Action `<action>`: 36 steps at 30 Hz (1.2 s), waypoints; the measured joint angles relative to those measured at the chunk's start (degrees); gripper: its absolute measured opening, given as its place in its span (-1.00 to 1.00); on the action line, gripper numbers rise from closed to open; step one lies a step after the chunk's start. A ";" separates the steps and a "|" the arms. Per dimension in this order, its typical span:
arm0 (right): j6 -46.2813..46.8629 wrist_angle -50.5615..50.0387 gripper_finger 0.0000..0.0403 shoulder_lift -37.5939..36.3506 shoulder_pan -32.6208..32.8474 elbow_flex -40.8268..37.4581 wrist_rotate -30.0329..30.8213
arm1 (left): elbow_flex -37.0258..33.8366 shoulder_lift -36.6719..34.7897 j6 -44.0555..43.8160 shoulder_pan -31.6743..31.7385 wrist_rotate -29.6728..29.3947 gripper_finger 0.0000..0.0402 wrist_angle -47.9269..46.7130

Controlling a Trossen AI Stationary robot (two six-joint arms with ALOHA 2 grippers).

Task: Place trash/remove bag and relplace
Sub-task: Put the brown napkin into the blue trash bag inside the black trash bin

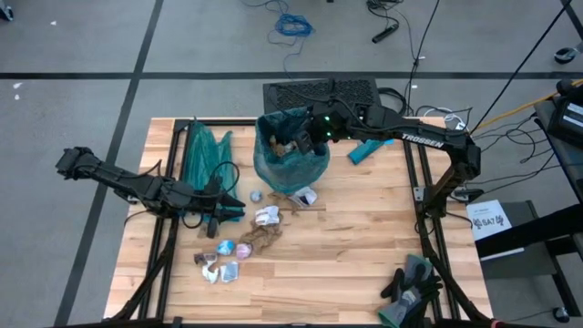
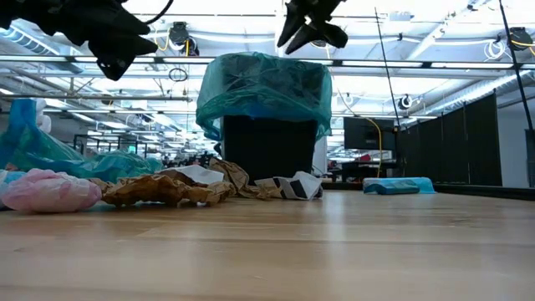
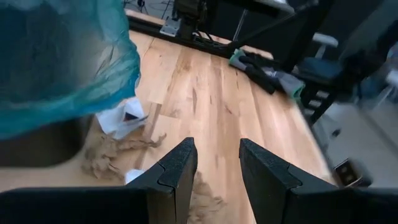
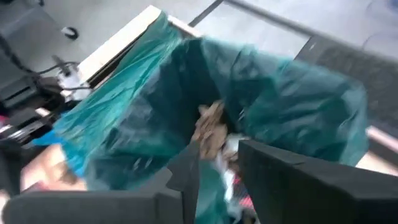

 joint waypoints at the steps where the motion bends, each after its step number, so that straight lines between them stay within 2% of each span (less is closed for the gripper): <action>1: 1.00 -1.02 -0.44 -0.20 0.52 0.00 -0.66 | 0.00 0.00 -2.55 0.11 -0.35 -0.37 0.30; 5: 5.38 -7.06 -0.40 -2.29 4.76 0.00 1.15 | 0.00 0.00 -10.46 1.32 -1.05 -0.37 -0.23; 9: 13.23 -16.41 -0.40 -4.08 12.69 0.00 11.24 | 0.58 0.00 -10.00 2.56 -1.70 -0.37 -1.27; 12: 23.56 -25.23 -0.40 -4.60 19.66 0.00 17.74 | 3.73 0.00 -9.33 3.94 -1.94 -0.37 -5.76; 16: 40.33 -33.89 -0.40 -4.47 29.29 -1.38 23.37 | 10.56 0.05 -5.58 5.38 -0.58 -0.37 -17.79; 20: 54.54 -33.19 -0.40 -4.60 37.50 -7.66 23.85 | 18.58 0.50 -8.24 6.28 -0.61 -0.37 -32.46; 27: 74.21 -20.34 -0.40 -4.69 46.89 -23.98 23.42 | 27.18 0.58 -29.70 5.59 0.08 -0.37 -51.07; 32: 75.05 -8.70 -0.40 -4.67 49.38 -31.29 22.23 | 27.39 0.90 -42.76 1.34 1.30 -0.37 -55.26; 36: 71.21 -7.07 -0.40 -4.67 49.66 -33.33 20.28 | 27.38 5.13 -52.09 -3.81 0.16 -0.37 -55.89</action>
